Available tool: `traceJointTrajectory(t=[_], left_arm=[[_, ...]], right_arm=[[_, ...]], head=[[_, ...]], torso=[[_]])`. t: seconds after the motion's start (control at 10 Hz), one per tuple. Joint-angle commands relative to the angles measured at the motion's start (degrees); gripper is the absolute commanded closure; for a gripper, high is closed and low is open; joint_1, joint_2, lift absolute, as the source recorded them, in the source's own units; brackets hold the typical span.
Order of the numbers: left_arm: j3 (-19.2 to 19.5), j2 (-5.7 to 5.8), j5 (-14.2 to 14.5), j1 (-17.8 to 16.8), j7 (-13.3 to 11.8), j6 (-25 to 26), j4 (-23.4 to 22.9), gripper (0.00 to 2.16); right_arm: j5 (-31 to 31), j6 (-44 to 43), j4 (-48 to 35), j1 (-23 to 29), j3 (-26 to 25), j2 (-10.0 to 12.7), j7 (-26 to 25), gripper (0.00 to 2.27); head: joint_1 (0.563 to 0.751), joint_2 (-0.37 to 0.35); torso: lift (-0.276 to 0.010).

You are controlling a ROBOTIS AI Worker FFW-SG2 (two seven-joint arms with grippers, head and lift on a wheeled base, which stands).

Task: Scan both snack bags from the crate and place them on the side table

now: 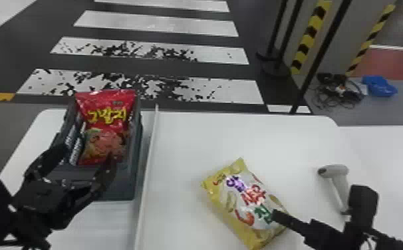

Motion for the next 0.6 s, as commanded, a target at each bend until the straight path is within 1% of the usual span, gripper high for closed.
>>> traceJointTrajectory(t=[0.0,0.1,0.2,0.3,0.5], left_arm=[[0.00,0.00,0.00,0.20,-0.07,-0.04,0.00,0.08],[0.00,0.00,0.00,0.20,-0.07,-0.04,-0.09,0.08],[-0.17,0.00,0.00,0.20,-0.07,-0.04,0.00,0.08],[-0.26,0.00,-0.09,0.20,-0.07,-0.04,0.00,0.08],[-0.35,0.00,-0.09,0.20,-0.07,0.14,0.35,0.08]], right_arm=[[-1.46,1.44,1.14,-0.88,-1.02,0.05,0.57,0.08],[-2.34,4.08,1.93,-1.85,-2.17,0.05,1.53,0.08],[-2.78,4.96,2.90,-2.29,-2.78,0.05,2.06,0.08],[-3.31,4.96,4.31,-2.99,-3.66,0.05,2.24,0.08],[-4.36,5.49,8.35,-5.19,-5.51,0.05,4.43,0.08]], head=[[0.695,-0.109],[0.695,-0.105],[0.695,-0.101],[0.695,-0.100],[0.695,-0.106]], torso=[[-0.095],[-0.095],[-0.095],[-0.095],[-0.095]])
